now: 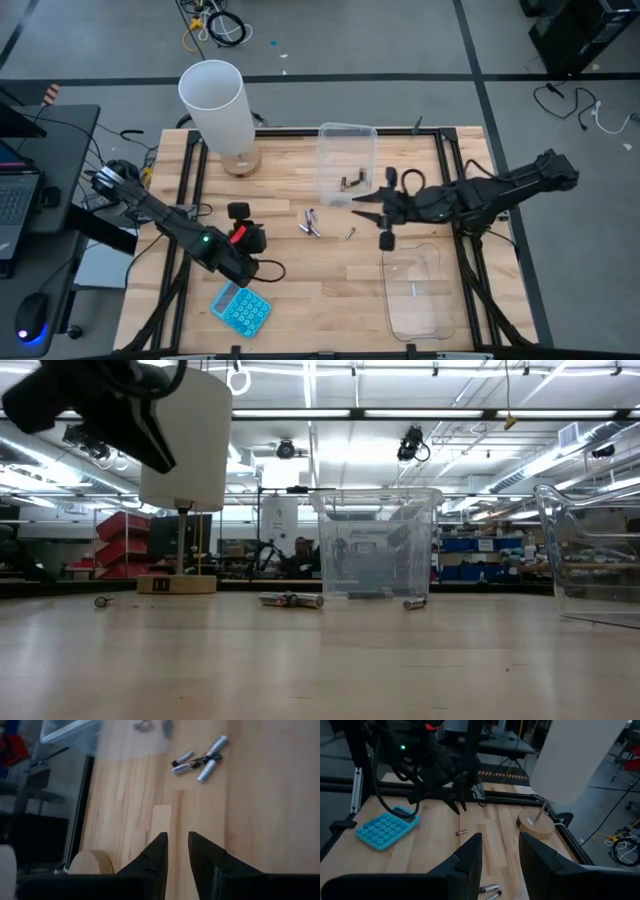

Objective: Sort batteries
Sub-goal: Put the silver battery into the bottom transparent bin

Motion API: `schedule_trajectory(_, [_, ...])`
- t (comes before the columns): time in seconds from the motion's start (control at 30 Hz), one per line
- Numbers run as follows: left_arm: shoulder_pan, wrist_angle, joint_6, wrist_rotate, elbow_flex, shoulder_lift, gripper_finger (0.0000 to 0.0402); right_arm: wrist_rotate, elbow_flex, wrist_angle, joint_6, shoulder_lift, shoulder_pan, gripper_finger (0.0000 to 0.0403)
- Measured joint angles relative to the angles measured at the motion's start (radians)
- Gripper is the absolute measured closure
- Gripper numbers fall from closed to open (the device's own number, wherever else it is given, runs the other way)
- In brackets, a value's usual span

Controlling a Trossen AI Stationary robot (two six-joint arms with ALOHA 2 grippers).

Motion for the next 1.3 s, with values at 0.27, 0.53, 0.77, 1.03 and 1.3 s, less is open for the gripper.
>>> schedule_trajectory(0.27, [-0.058, 0.115, -0.104, -0.115, -0.116, 0.0, 0.0323, 0.004, 0.129, -0.05, -0.001, 0.168, 0.007, 0.0288])
schedule_trajectory(0.53, [-0.133, 0.363, -0.109, -0.312, -0.217, 0.001, 0.0323, 0.011, 0.264, -0.168, 0.047, 0.356, 0.02, 0.0288])
schedule_trajectory(0.77, [-0.192, 0.484, -0.129, -0.477, -0.265, 0.001, 0.0323, 0.012, 0.349, -0.275, 0.114, 0.48, 0.02, 0.0288])
schedule_trajectory(1.03, [-0.259, 0.491, -0.138, -0.534, -0.265, 0.001, 0.0323, 0.011, 0.349, -0.272, 0.249, 0.571, -0.006, 0.0288])
schedule_trajectory(1.3, [-0.296, 0.399, -0.169, -0.542, -0.265, 0.001, 0.0323, -0.015, 0.349, -0.268, 0.274, 0.682, -0.045, 0.0288])
